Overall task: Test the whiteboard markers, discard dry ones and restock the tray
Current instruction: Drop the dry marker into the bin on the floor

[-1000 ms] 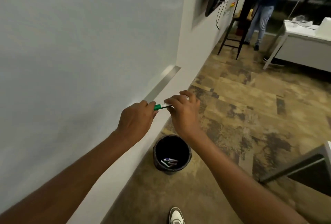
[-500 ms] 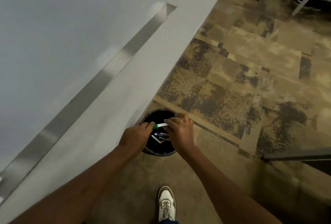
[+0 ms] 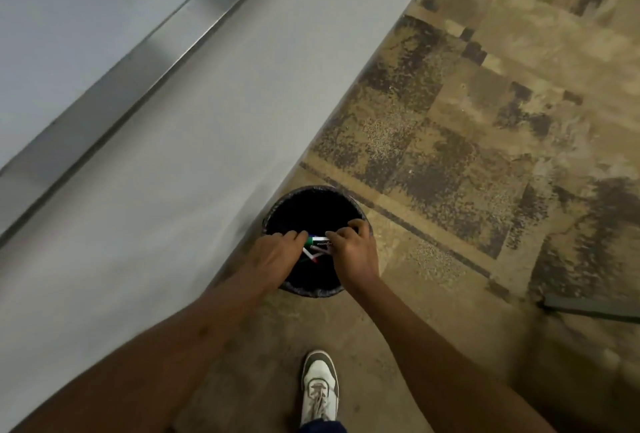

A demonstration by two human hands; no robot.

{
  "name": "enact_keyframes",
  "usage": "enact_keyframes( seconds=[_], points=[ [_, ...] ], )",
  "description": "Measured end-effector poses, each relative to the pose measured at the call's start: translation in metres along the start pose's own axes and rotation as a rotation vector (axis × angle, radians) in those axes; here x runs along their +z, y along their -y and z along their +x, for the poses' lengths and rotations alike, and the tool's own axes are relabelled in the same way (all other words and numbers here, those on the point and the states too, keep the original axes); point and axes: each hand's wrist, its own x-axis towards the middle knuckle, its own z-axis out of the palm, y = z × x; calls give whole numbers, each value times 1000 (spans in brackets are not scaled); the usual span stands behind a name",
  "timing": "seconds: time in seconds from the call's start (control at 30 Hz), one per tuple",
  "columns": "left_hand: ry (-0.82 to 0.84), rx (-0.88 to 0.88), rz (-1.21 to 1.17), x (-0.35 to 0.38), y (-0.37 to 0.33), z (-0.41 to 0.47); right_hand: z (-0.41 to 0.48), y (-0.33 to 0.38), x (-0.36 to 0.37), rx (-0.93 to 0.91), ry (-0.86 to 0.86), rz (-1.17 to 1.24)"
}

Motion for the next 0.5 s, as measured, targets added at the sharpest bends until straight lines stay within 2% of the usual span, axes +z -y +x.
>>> enact_keyframes(
  seconds=[0.13,0.27,0.4,0.47,0.5],
  points=[
    [13,-16,31,8,-3,21,13,-5,11,1,58,-48],
    [110,-84,111,15,-6,31,21,-12,27,0,121,-101],
    [170,-227,-19,10,-15,21,21,-8,28,56,194,-63],
    [116,-238,-44,6,-19,4,16,-2,19,69,181,-41],
    [16,-246,-51,6,-19,-6,13,3,12,57,142,-43]
  ],
)
